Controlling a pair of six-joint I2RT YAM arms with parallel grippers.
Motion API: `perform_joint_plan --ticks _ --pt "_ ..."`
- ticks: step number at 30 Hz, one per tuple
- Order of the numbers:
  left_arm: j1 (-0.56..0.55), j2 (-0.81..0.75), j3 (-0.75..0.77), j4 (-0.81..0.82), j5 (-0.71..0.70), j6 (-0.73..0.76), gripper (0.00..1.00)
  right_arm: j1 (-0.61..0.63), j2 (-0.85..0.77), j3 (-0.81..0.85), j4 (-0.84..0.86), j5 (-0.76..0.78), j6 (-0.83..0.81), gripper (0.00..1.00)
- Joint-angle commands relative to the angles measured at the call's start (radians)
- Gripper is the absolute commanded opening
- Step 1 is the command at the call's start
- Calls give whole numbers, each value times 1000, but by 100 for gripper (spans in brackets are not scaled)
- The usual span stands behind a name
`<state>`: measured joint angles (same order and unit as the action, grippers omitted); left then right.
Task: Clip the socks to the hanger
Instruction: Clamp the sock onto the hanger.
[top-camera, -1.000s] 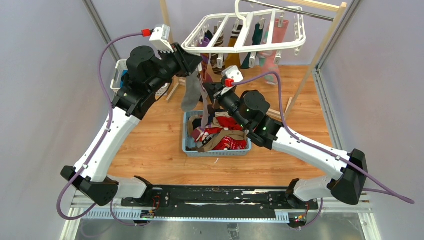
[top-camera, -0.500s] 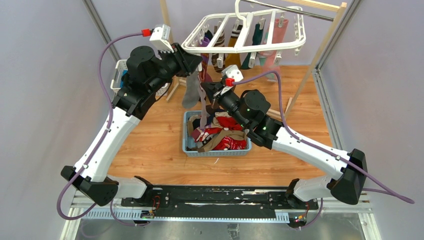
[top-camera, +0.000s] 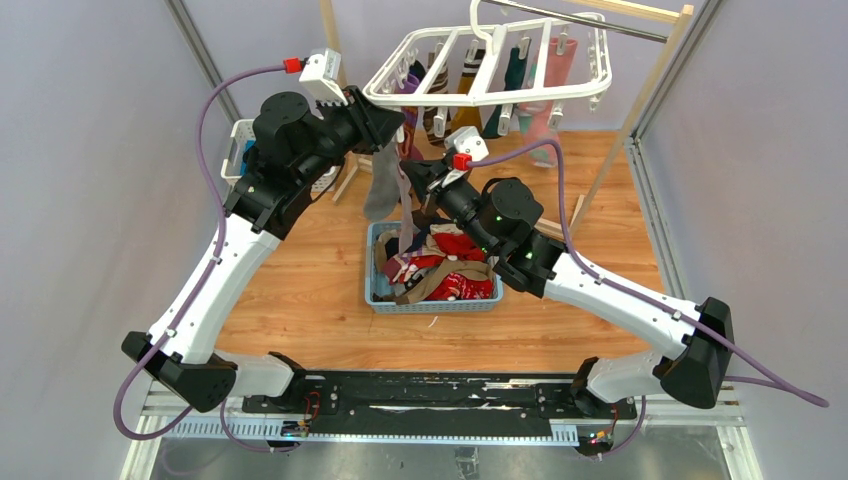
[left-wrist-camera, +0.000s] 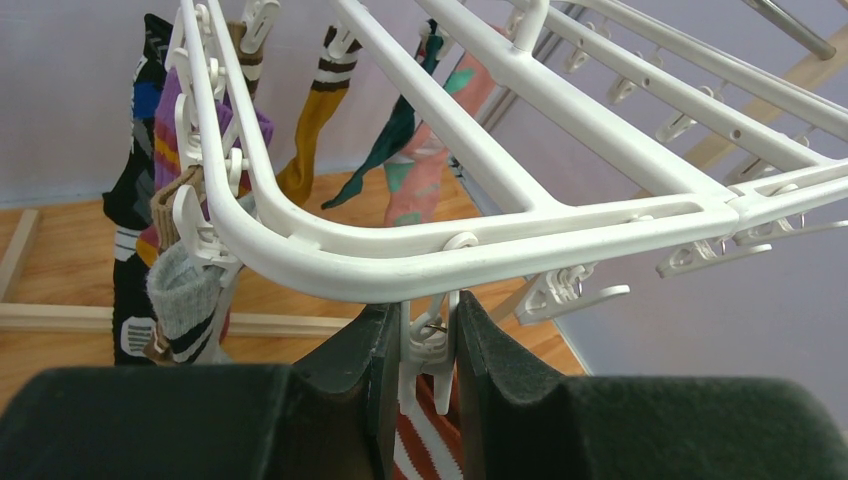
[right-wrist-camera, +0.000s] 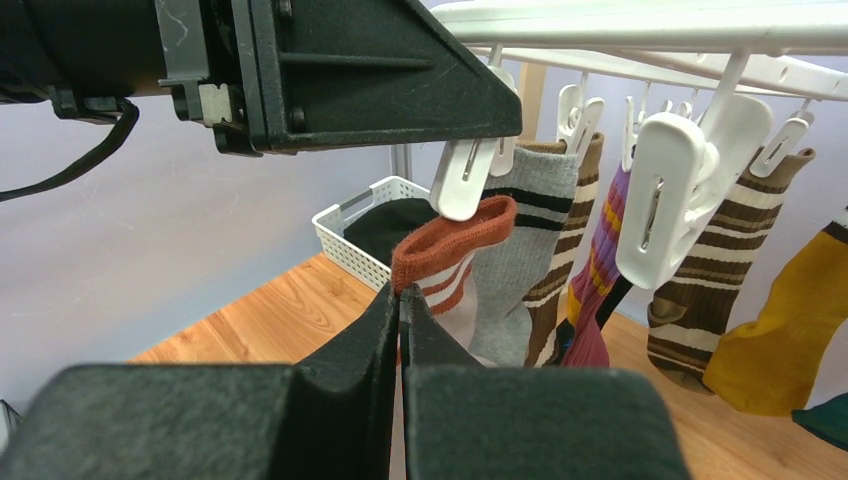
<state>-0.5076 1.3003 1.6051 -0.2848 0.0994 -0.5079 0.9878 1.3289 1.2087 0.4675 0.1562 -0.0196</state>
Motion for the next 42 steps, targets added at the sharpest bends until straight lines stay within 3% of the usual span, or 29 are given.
perform_joint_plan --ticks 1,30,42 --pt "-8 0 -6 28 -26 11 0 15 -3 28 34 -7 7 0" --pt "-8 -9 -4 30 -32 13 0 15 59 111 31 -57 -6 0" --pt "-8 -15 -9 31 -34 25 0 15 13 91 35 -34 -44 0"
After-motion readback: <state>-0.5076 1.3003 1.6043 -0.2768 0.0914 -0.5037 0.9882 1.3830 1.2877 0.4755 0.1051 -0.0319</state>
